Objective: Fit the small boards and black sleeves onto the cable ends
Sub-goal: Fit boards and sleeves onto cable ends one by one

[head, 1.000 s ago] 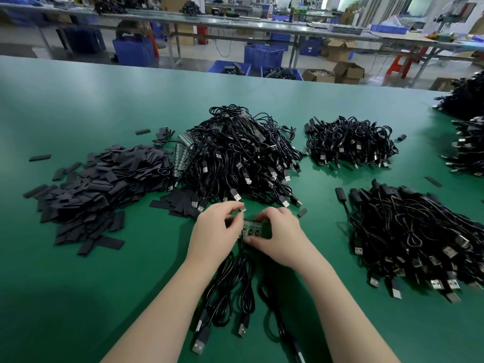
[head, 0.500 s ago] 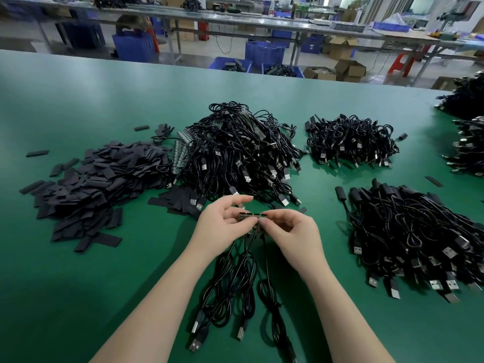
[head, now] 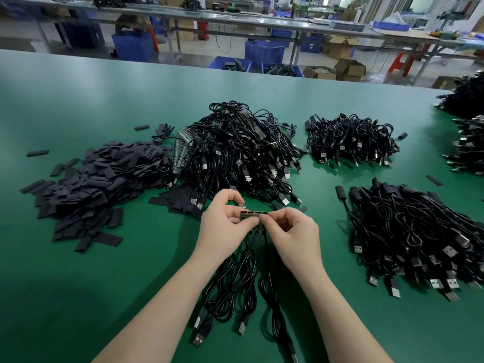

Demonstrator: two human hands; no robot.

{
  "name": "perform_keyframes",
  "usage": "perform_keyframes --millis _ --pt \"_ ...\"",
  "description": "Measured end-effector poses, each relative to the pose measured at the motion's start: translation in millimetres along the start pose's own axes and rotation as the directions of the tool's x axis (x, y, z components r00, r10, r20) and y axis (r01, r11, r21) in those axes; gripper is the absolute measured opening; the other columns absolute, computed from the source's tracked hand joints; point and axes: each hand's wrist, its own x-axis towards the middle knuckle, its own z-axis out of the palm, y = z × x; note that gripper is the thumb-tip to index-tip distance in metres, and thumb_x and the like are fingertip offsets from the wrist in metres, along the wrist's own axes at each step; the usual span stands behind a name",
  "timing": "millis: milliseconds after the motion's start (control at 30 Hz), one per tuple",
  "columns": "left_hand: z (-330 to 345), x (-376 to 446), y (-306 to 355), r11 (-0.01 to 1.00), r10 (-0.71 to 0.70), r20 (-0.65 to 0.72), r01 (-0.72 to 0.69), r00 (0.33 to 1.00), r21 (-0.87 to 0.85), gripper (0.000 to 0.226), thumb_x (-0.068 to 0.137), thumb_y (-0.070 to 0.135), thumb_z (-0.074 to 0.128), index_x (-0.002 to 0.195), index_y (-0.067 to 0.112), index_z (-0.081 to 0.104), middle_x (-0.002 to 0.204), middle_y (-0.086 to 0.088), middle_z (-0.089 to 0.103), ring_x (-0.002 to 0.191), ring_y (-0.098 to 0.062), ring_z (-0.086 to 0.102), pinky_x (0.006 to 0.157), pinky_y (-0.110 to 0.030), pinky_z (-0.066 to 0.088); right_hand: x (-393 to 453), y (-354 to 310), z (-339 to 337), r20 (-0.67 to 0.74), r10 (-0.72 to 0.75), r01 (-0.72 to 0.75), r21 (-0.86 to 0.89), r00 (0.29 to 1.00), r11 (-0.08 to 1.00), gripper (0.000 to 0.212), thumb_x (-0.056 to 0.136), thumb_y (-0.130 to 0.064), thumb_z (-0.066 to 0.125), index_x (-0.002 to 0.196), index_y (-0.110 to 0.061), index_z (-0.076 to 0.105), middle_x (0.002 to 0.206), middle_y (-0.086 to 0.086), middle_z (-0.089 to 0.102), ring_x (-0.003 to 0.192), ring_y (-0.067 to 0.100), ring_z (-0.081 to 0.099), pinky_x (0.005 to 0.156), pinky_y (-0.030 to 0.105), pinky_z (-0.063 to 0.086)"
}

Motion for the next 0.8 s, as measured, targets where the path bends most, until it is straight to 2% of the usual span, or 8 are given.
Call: perform_keyframes --millis 67,267,333,500,567,700,800 --pt "2.4 -2.2 1.5 1.0 0.012 -0.031 -0.012 0.999 0.025 0.04 0.077 0.012 0.079 0.087 0.031 0.045 0.073 0.013 0.072 0.055 -0.008 0.064 0.055 -0.017 0.05 0.2 0.1 0.4 -0.004 0.014 -0.014 0.002 1.0 1.0 0.014 0.084 -0.019 0.078 0.073 -0.018 0.071 0.061 -0.013 0.067 0.056 -0.005 0.057 0.057 0.009 0.043" --pt "6.5 -7.2 7.1 0.996 0.024 -0.08 -0.017 0.996 0.089 0.046 0.076 0.012 0.08 0.083 0.029 0.037 0.072 0.021 0.07 0.05 -0.001 0.06 0.05 -0.013 0.045 0.7 0.7 0.5 0.0 0.039 -0.039 -0.023 0.999 0.999 0.014 0.085 -0.02 0.078 0.074 -0.015 0.071 0.066 -0.008 0.068 0.059 -0.002 0.058 0.058 0.012 0.046" --pt "6.6 -7.9 8.4 0.994 0.023 -0.087 -0.014 0.996 0.105 0.046 0.076 0.012 0.079 0.082 0.029 0.037 0.072 0.022 0.07 0.052 -0.003 0.061 0.05 -0.014 0.047 0.6 0.4 0.3 0.0 0.043 -0.043 -0.029 0.999 0.999 0.014 0.085 -0.02 0.078 0.073 -0.016 0.071 0.066 -0.007 0.068 0.06 -0.001 0.058 0.058 0.012 0.046" --pt "7.7 -9.5 8.8 0.992 0.01 -0.11 0.004 0.994 0.126 0.047 0.076 0.012 0.079 0.081 0.029 0.036 0.069 0.011 0.071 0.058 -0.014 0.064 0.051 -0.019 0.049 -0.6 -0.2 2.0 0.001 0.053 -0.053 -0.043 0.999 0.998 0.017 0.085 -0.02 0.077 0.071 -0.02 0.068 0.065 -0.009 0.067 0.059 -0.003 0.057 0.057 0.01 0.044" --pt "6.5 -8.4 8.0 0.99 0.005 -0.112 0.011 0.994 0.14 0.045 0.076 0.013 0.079 0.082 0.027 0.038 0.069 0.007 0.071 0.06 -0.013 0.065 0.054 -0.02 0.05 -2.0 -0.6 3.2 -0.003 0.043 -0.044 -0.055 0.999 0.998 0.019 0.085 -0.02 0.077 0.069 -0.021 0.066 0.064 -0.01 0.066 0.058 -0.005 0.057 0.056 0.009 0.043" --pt "2.5 -4.9 5.9 0.996 -0.013 -0.07 0.018 0.997 0.084 0.042 0.077 0.014 0.08 0.087 0.026 0.041 0.073 0.013 0.072 0.061 -0.004 0.066 0.056 -0.012 0.049 -2.2 -0.3 2.1 0.002 0.026 -0.026 -0.028 1.0 0.999 0.015 0.086 -0.02 0.076 0.073 -0.02 0.069 0.064 -0.011 0.066 0.059 -0.005 0.058 0.058 0.008 0.042" --pt "0.7 -2.9 4.0 0.999 -0.024 -0.024 0.024 0.999 -0.021 0.038 0.078 0.016 0.079 0.091 0.026 0.045 0.08 0.015 0.074 0.068 -0.006 0.07 0.065 -0.014 0.053 -2.4 0.4 2.6 -0.003 0.008 -0.008 0.021 1.0 1.0 0.012 0.088 -0.019 0.074 0.077 -0.022 0.069 0.067 -0.012 0.067 0.064 -0.003 0.06 0.061 0.009 0.044"
